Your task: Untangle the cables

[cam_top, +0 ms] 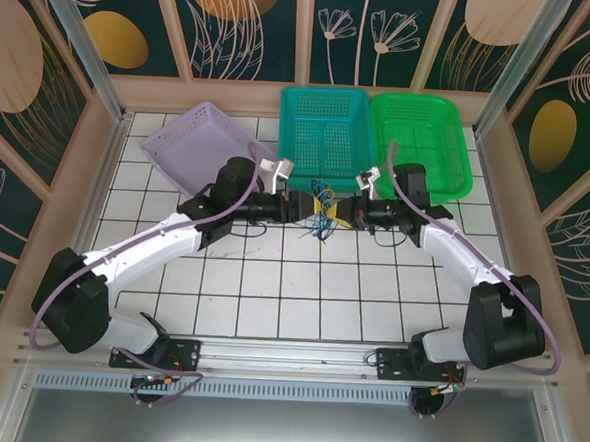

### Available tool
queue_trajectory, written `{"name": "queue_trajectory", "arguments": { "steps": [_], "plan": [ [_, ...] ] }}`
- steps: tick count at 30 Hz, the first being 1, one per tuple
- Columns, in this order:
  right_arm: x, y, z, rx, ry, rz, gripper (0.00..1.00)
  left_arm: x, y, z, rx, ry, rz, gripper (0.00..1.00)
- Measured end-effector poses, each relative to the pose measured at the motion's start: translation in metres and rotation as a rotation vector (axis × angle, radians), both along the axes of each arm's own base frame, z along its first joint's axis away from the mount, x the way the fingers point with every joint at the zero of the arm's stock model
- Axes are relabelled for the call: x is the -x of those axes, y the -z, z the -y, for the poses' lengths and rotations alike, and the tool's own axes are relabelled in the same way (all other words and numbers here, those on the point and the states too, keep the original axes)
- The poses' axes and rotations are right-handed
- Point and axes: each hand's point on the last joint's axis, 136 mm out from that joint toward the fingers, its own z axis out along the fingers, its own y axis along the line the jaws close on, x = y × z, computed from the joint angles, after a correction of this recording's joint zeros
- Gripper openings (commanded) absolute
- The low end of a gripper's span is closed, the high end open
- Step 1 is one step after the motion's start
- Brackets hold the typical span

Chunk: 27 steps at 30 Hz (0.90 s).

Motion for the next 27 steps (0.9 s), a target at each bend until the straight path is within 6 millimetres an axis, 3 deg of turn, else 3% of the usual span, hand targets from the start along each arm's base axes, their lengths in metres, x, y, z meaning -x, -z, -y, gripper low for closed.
{"name": "queue_trajectory", "arguments": {
  "steps": [5, 9, 11, 14, 15, 23, 27],
  "plan": [
    [0.007, -0.003, -0.008, -0.007, -0.023, -0.028, 0.00, -0.008, 0.022, 0.004, -0.046, -0.007, -0.010, 0.62],
    [0.013, -0.004, -0.014, -0.013, -0.041, -0.053, 0.00, -0.012, 0.036, 0.006, -0.083, -0.011, -0.010, 0.53],
    [0.013, -0.002, -0.014, -0.009, -0.032, -0.068, 0.00, -0.014, 0.037, 0.008, -0.085, -0.008, -0.003, 0.38],
    [0.011, -0.002, -0.014, -0.004, -0.021, -0.072, 0.00, -0.018, 0.036, 0.010, -0.085, -0.016, 0.010, 0.05],
    [0.011, -0.001, -0.014, -0.002, -0.018, -0.071, 0.00, -0.021, 0.037, 0.010, -0.096, -0.027, 0.015, 0.00],
    [0.007, 0.009, 0.003, 0.050, 0.030, -0.066, 0.00, -0.031, 0.046, 0.001, -0.237, -0.116, 0.058, 0.00],
    [0.012, 0.018, 0.012, 0.071, 0.041, -0.067, 0.00, -0.024, 0.050, -0.002, -0.279, -0.109, 0.066, 0.00]
  ]
}}
